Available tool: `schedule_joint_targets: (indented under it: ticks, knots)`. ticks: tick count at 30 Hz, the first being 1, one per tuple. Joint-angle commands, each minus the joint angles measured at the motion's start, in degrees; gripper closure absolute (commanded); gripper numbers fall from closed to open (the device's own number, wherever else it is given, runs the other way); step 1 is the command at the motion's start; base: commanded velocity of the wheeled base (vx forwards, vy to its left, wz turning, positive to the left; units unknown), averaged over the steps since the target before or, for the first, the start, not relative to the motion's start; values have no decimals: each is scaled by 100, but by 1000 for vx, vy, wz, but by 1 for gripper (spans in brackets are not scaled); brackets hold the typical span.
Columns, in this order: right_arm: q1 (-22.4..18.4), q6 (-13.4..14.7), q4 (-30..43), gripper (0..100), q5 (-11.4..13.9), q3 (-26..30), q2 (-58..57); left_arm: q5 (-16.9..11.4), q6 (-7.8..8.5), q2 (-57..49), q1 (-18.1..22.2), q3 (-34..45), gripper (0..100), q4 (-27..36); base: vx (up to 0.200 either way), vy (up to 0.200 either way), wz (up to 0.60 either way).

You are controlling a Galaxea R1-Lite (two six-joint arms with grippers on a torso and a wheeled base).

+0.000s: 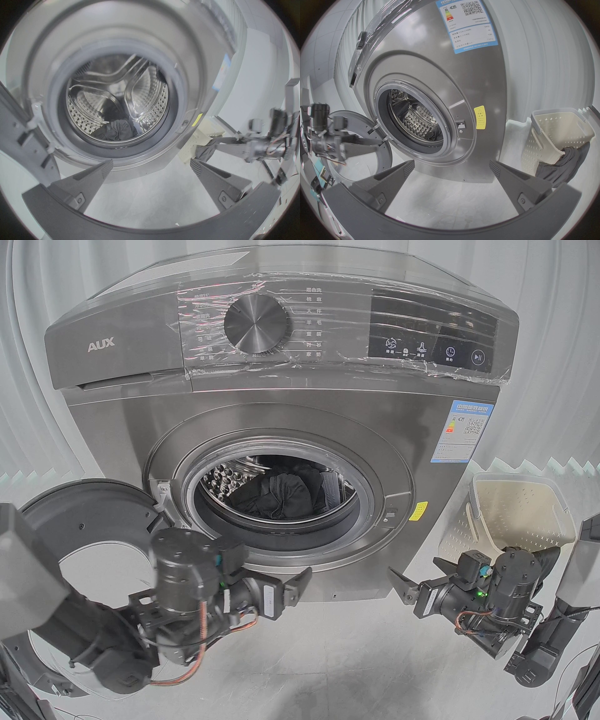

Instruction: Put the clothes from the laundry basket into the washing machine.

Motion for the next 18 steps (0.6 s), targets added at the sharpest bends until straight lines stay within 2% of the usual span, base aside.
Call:
schedule_joint_targets:
  ticks: [1, 6, 7, 9, 12, 15, 18]
  knots:
    - [-58, -56, 12, 0, -14, 464, -694, -1, -207, -2212, -219, 1481, 0, 0, 0, 0, 0]
    - [-155, -285, 12, 0, -23, 938, -1134, 70, -181, -2801, -132, 2062, 0, -44, 0, 0, 0]
    - [-155, -285, 12, 0, -31, 956, -1160, 87, -181, -2827, -114, 2079, 0, -53, 0, 0, 0]
    - [-190, -276, 12, 0, -58, 1176, -1415, 351, -181, -3047, 0, 2246, 0, -44, 0, 0, 0]
    - [-383, -223, 65, 0, -137, 1369, -1494, 439, -181, -3258, 150, 2413, 0, -44, 0, 0, 0]
    - [-612, -285, 83, 0, -181, 1369, -1801, 421, -128, -3565, 361, 2650, 0, -44, -200, 0, 0]
    - [-594, -417, 109, 0, -198, 1369, -2162, 448, -111, -3688, 361, 2712, 0, -44, -200, 0, 0]
